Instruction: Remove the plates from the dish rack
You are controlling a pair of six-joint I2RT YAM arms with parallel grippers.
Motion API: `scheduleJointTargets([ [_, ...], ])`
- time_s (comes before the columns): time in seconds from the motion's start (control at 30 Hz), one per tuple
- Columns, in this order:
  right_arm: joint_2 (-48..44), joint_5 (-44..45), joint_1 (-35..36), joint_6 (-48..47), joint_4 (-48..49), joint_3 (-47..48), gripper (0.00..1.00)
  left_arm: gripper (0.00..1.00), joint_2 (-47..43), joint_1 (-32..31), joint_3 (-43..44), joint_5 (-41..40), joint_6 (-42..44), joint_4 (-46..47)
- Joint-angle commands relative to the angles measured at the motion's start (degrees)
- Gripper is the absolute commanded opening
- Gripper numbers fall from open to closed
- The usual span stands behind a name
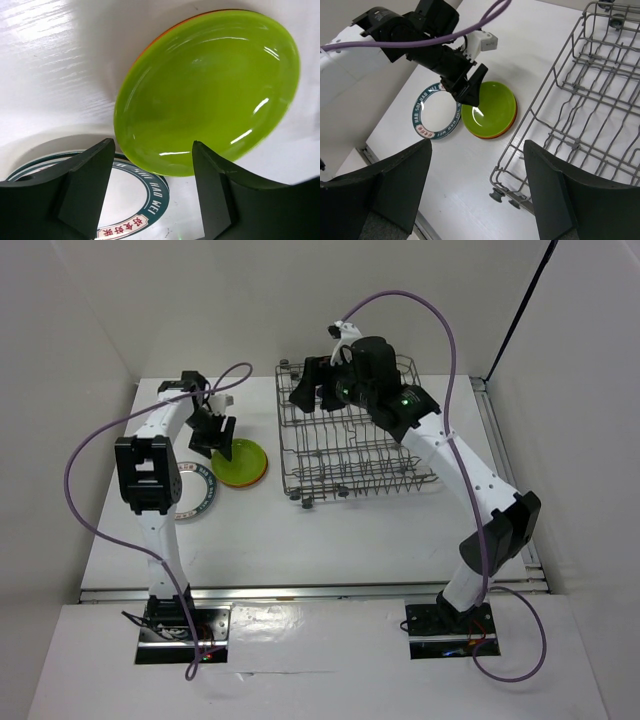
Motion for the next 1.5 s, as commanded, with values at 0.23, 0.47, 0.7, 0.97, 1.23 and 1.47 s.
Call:
scheduleJointTargets([
  [0.23,-8.6,4.7,0.0,1.0,-1.1,-3.3,0.81,0.8,-9.2,-2.5,1.4,-9.9,-0.3,2.2],
  [0.47,-19.3,11.7,0.0,3.0,-13.5,-9.9,0.92,0.84,-25.0,1.2,-6.1,-16.2,-9.2,8.1],
  [0.7,-35.3,28.4,0.0,23.2,-27.6,-24.1,1.0,1.0,-47.6,7.9,-25.1,-38.4,-6.9,14.3],
  [0.97,-44.3,36.8,0.0,44.5,-48.3,-25.7,1.0,1.0,-61.9,16.4,-37.1,-36.6,-0.8,8.4],
  [1.23,-53.9,26.3,-0.7,44.8,-48.1,-29.7,1.0,1.0,-73.5,20.6,-45.8,-34.8,9.3,2.3],
  [1.47,-54.9,23.5,-0.7,40.4,-48.6,-26.4,1.0,1.0,-80.9,21.1,-46.5,-30.0,10.4,0.3],
])
